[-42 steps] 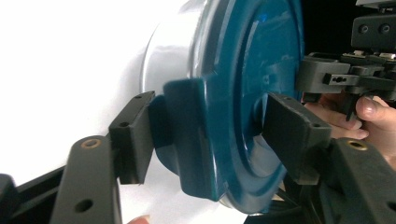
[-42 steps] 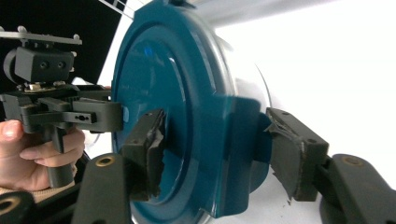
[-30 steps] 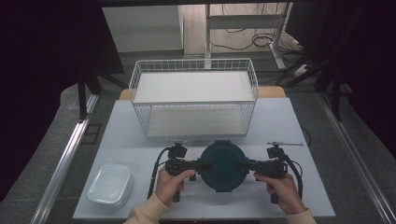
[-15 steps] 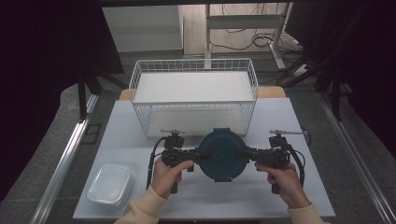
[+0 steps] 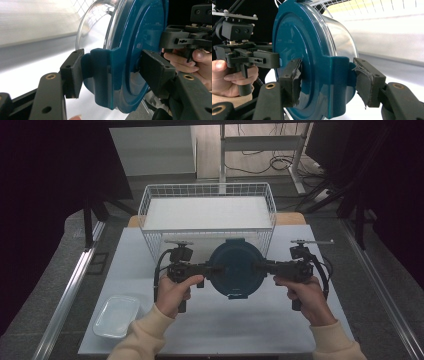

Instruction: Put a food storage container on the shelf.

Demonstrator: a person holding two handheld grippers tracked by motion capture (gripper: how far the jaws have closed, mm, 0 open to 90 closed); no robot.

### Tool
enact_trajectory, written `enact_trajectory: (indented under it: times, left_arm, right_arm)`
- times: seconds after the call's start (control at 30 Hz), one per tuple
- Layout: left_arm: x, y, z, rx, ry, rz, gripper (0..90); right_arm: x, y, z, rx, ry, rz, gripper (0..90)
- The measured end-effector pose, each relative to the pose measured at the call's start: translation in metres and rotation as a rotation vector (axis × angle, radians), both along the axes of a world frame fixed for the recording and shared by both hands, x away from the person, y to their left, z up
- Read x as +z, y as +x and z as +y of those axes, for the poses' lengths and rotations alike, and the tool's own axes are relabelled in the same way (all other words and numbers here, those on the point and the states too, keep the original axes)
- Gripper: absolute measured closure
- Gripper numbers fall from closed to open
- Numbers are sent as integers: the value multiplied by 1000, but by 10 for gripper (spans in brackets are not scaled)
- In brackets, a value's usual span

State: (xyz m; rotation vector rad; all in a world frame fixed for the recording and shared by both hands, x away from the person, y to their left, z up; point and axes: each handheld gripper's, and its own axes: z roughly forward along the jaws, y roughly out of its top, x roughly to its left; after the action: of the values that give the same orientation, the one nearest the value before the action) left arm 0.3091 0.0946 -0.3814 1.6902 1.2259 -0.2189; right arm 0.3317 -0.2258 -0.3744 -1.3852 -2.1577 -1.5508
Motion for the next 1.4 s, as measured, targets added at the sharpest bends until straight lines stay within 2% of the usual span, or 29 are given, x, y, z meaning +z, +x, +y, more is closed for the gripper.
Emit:
enact_trajectory:
  times: [0.17,0.43,0.8,0.87,1.03,1.4]
  left_arm:
    - [3,5,8,-1,-29,15,384]
    - [14,7,14,9,-28,-1,384]
    - [35,11,18,19,-35,-24,384]
    - [39,13,19,22,-32,-32,384]
    - [48,17,20,24,-33,-18,384]
    - [68,30,30,29,-21,-41,384]
  right_arm:
    - [9,5,6,6,-4,-12,425]
    - [19,10,12,13,1,-30,425]
    - [43,18,18,32,-12,-60,425]
    - [47,20,19,34,-11,-63,425]
    - [57,24,20,38,-14,-63,424]
    - [73,39,29,47,-4,-72,424]
